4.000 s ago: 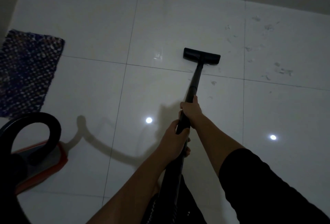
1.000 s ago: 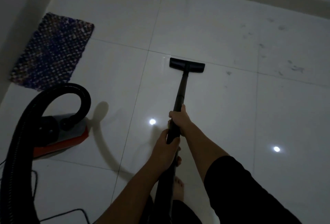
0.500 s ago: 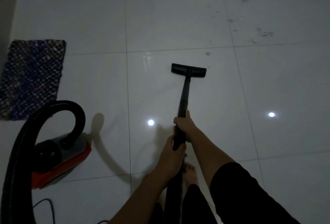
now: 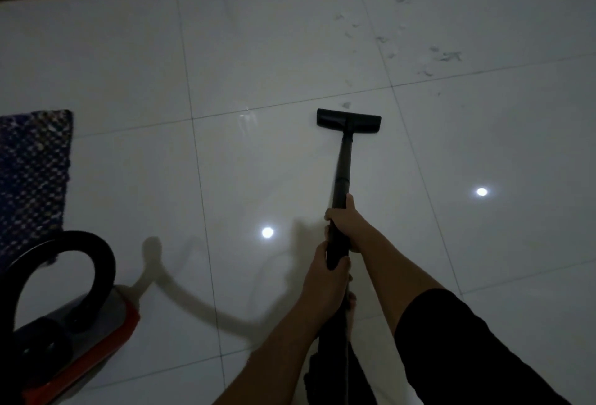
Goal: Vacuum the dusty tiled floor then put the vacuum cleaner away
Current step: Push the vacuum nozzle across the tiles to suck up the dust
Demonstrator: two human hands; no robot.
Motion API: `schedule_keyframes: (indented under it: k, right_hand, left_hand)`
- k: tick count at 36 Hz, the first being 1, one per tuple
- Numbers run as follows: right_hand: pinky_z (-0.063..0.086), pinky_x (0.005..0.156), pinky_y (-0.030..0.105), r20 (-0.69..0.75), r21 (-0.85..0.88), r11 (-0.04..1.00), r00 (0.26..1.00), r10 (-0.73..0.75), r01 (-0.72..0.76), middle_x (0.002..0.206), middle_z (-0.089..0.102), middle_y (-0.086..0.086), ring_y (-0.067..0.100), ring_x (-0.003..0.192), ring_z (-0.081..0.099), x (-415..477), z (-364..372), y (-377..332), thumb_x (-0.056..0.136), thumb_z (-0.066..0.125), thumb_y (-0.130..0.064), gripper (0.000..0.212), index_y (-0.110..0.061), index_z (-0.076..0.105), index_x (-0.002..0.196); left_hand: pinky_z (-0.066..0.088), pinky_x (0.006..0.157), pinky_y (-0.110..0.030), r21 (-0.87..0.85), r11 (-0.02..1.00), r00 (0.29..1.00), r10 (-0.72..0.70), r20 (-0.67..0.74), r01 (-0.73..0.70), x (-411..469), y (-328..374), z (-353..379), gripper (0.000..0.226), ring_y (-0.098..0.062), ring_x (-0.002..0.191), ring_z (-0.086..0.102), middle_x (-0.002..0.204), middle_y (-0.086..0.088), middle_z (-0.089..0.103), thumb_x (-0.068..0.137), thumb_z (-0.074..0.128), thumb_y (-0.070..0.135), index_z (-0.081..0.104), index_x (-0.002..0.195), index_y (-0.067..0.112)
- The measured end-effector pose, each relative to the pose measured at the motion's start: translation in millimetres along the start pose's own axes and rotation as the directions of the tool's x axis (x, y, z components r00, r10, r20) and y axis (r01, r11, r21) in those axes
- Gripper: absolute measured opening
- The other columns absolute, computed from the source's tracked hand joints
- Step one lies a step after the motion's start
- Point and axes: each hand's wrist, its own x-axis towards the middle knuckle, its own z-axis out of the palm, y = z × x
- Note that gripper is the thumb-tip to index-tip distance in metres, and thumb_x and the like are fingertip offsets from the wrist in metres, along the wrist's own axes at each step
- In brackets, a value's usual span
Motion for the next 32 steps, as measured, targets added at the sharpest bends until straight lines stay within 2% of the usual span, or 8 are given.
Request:
schedule_keyframes:
  k: [3,5,11,16,26,32]
  right_hand:
    - [0.049,0.058,0.038,0.02,-0.03,1.0,1.0,0.002,-0.001,0.083,0.051,0.014,0.023,0.054,0.054,14,-15,-19,0.092,0.05,0.0,0.085,-0.035,0.003,0.154]
    - [0.048,0.056,0.037,0.035,-0.053,0.999,0.999,-0.003,0.004,0.08,0.052,0.013,0.022,0.055,0.053,20,-27,-34,0.093,0.049,0.0,0.087,-0.036,-0.002,0.155]
    - [0.048,0.053,0.034,0.078,-0.075,0.997,0.997,-0.01,0.016,0.08,0.053,0.013,0.02,0.056,0.053,33,-55,-86,0.095,0.048,0.0,0.089,-0.035,-0.008,0.155]
    - [0.048,0.049,0.032,0.108,-0.081,0.997,0.994,0.001,0.008,0.08,0.054,0.013,0.02,0.056,0.052,44,-59,-125,0.095,0.047,0.002,0.091,-0.037,-0.01,0.154]
    - [0.047,0.048,0.031,0.133,-0.129,0.992,0.991,0.019,-0.002,0.08,0.052,0.013,0.019,0.056,0.053,68,-64,-170,0.094,0.048,0.003,0.093,-0.039,-0.01,0.154]
    - [0.048,0.048,0.032,0.119,-0.147,0.989,0.993,0.025,-0.007,0.082,0.052,0.013,0.02,0.056,0.053,87,-70,-196,0.093,0.048,0.002,0.093,-0.039,-0.01,0.154]
  left_hand:
    - [0.042,0.037,-0.015,-0.015,1.0,1.0,-0.003,-0.006,0.003,19,15,14,0.037,-0.003,0.034,0.049,0.074,-0.005,0.052,0.098,0.041,0.016,0.036,0.135,0.018]
    - [0.041,0.035,-0.014,-0.029,1.0,1.0,0.003,-0.001,-0.003,30,26,24,0.037,-0.001,0.031,0.048,0.074,-0.007,0.052,0.099,0.041,0.015,0.036,0.135,0.016]
    - [0.044,0.038,-0.018,-0.13,0.992,1.0,-0.007,-0.024,0.004,60,69,46,0.03,-0.011,0.04,0.048,0.077,-0.01,0.052,0.098,0.041,0.016,0.042,0.128,0.018]
    - [0.042,0.037,-0.018,-0.176,0.984,0.999,0.014,-0.045,-0.022,80,102,48,0.015,-0.012,0.04,0.045,0.075,-0.01,0.049,0.098,0.041,0.015,0.043,0.11,0.024]
    - [0.042,0.037,-0.018,-0.18,0.983,0.997,0.018,-0.076,-0.032,113,138,49,0.021,-0.008,0.035,0.047,0.075,-0.009,0.051,0.098,0.042,0.016,0.043,0.118,0.021]
    - [0.042,0.038,-0.019,-0.199,0.98,0.998,0.009,-0.055,-0.02,137,160,50,0.017,-0.01,0.037,0.047,0.075,-0.009,0.05,0.099,0.041,0.017,0.042,0.114,0.024]
